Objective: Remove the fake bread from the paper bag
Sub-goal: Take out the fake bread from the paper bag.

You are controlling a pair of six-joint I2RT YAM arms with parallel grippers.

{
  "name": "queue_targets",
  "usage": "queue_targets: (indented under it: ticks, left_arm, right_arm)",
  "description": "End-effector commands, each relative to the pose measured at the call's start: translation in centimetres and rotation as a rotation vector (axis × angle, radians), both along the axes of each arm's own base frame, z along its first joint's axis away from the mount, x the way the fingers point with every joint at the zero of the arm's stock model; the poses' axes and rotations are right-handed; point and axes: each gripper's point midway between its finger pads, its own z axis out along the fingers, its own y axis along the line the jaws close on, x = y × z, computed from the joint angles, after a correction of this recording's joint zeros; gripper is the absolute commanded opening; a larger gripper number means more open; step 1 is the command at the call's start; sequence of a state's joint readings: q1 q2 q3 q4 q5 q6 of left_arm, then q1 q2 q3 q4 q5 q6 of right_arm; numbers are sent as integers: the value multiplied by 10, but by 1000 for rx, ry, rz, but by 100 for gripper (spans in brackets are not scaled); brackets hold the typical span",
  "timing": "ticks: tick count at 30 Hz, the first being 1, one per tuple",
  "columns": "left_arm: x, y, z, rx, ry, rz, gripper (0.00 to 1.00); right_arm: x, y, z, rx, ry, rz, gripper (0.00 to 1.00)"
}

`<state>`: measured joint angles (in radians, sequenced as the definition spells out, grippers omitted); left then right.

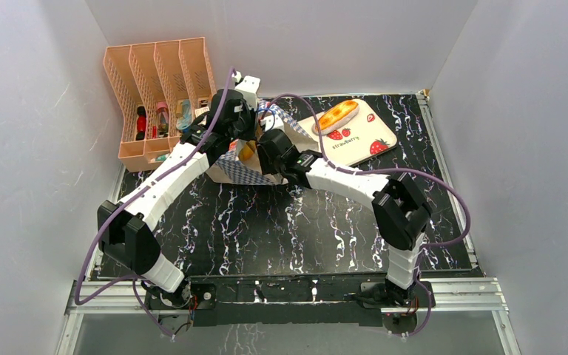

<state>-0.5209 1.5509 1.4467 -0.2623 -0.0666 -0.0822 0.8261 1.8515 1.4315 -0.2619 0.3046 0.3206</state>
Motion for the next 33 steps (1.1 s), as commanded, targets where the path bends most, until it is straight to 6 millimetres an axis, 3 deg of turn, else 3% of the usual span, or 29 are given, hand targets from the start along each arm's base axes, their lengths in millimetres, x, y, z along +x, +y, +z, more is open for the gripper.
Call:
queue_targets:
  ticks: [1,5,9,15,24,33]
  left_arm:
    - [-6,-7,15,-44,-18,-25,0]
    - [-7,-6,14,-43,-19,-21,0]
    - [-8,-4,14,-41,-20,-15,0]
    - [-9,-3,14,-50,-20,-9,0]
    - [-10,-1,12,-53,-21,5,0]
    - [-3,-3,11,-66,-31,22,0]
  right_arm:
    - [29,-3,29,-15,-132,-89,34]
    - [37,-9,26,-58,-148,-141,31]
    - [42,-17,24,-101,-158,-194,12]
    - [45,-28,26,-143,-165,-252,0]
    - [32,-39,53,-104,-178,-255,0]
    - [-6,-57,83,-9,-136,-221,0]
